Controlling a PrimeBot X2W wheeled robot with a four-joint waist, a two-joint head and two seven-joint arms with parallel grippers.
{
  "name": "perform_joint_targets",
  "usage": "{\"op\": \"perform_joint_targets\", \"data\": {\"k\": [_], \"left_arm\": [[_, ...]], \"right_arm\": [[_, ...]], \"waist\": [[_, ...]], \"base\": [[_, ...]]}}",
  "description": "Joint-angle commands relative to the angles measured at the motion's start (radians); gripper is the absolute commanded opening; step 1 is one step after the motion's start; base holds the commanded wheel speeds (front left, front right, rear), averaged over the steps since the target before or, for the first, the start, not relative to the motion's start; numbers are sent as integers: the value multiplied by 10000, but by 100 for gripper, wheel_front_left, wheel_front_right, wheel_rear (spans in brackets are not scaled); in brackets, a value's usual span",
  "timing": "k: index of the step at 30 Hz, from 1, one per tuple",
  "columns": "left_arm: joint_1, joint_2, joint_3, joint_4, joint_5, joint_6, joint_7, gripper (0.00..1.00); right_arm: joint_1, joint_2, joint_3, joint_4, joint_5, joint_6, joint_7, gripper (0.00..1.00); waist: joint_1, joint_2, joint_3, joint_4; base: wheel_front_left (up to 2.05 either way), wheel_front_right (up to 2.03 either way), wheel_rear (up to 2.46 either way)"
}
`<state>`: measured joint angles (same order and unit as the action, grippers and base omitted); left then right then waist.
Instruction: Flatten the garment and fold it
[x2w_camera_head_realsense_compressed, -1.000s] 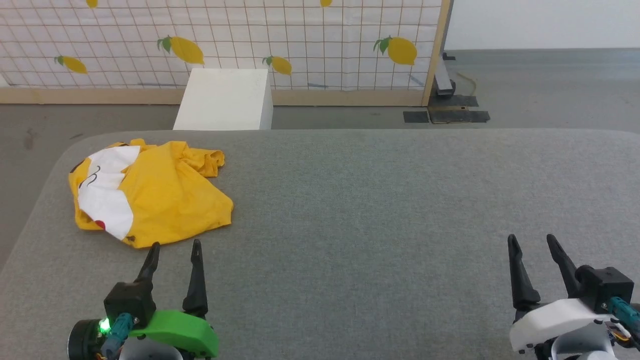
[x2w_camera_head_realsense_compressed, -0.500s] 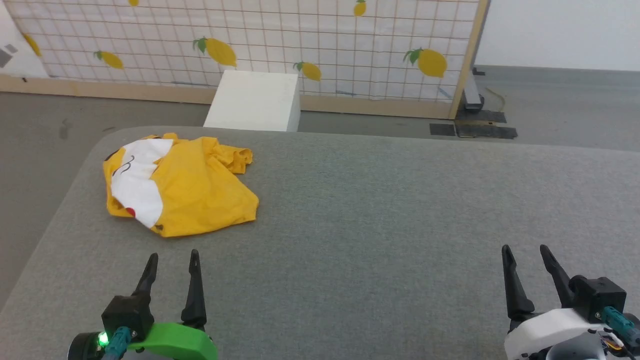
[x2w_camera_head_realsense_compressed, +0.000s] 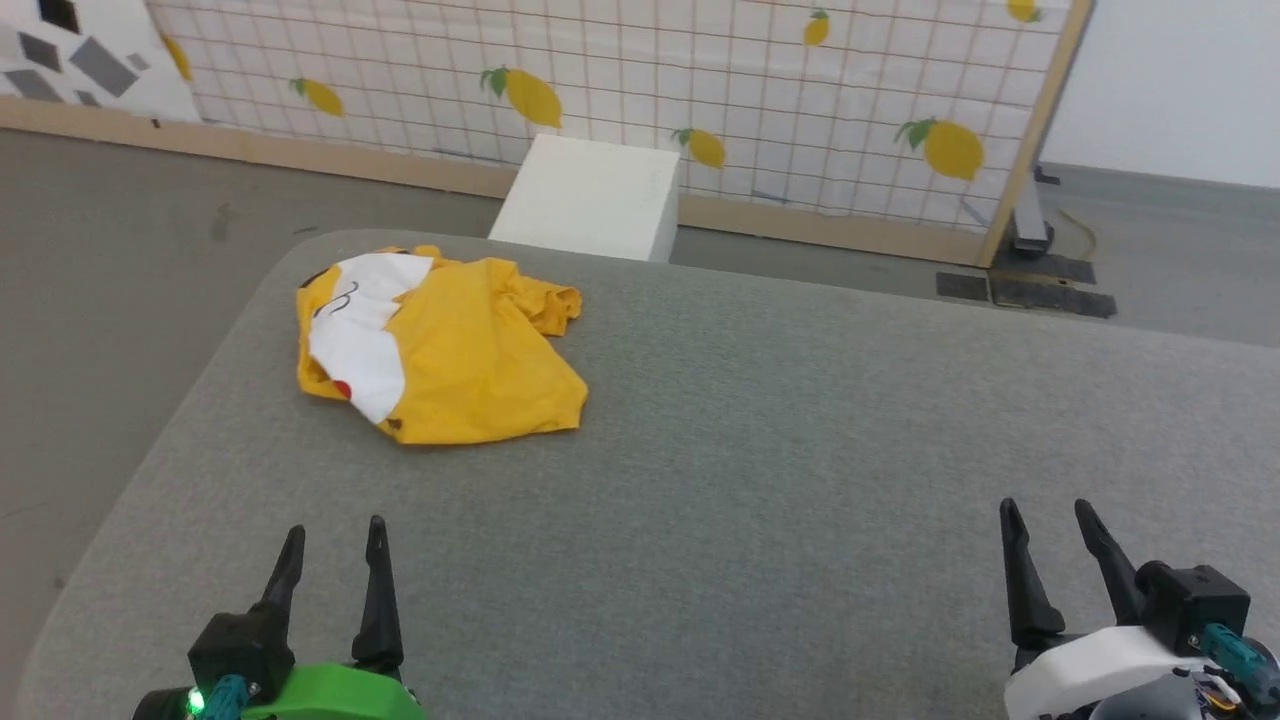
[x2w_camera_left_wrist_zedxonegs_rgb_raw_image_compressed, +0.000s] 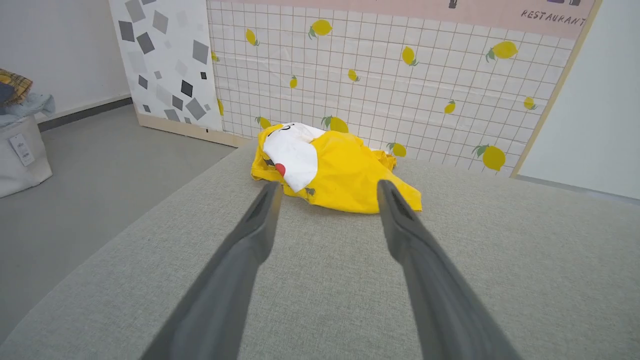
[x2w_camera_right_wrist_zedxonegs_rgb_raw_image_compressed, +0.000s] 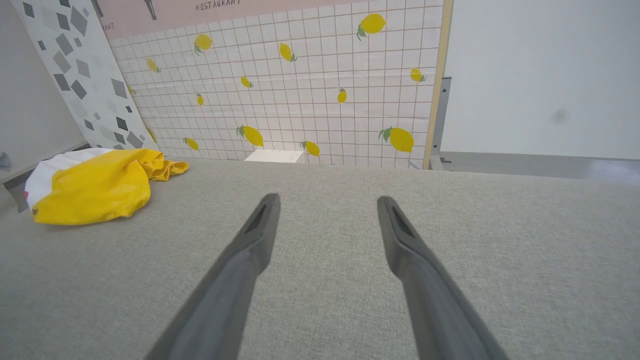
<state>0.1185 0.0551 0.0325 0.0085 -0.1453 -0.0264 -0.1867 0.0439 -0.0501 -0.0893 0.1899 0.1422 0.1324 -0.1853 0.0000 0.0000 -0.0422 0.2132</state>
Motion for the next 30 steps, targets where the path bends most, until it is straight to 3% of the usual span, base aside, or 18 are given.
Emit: {"op": "perform_joint_targets", "data": {"k": [1,21,27,30], "left_arm": [[139,-36,55,27,-64,-71,-101,100],[393,-44,387,-220,-338,-130,-510,100],[-103,-44,501,-680,-839,-431,-638,100],[-641,294,315,-631,-910,-710,-686,100]], "right_arm": [[123,0,4,87,133,-13,-110,100],[142,-1,-346,543,534,-15,-522,100],[85,-1,-554,618,590,-16,-651,100],[65,-1,-670,644,593,-17,-710,100]], "waist": [[0,0,-58,280],[0,0,-63,893],[0,0,158,930],[0,0,290,919]], "base": [[0,0,0],[0,0,0],[0,0,0],[0,0,0]]}}
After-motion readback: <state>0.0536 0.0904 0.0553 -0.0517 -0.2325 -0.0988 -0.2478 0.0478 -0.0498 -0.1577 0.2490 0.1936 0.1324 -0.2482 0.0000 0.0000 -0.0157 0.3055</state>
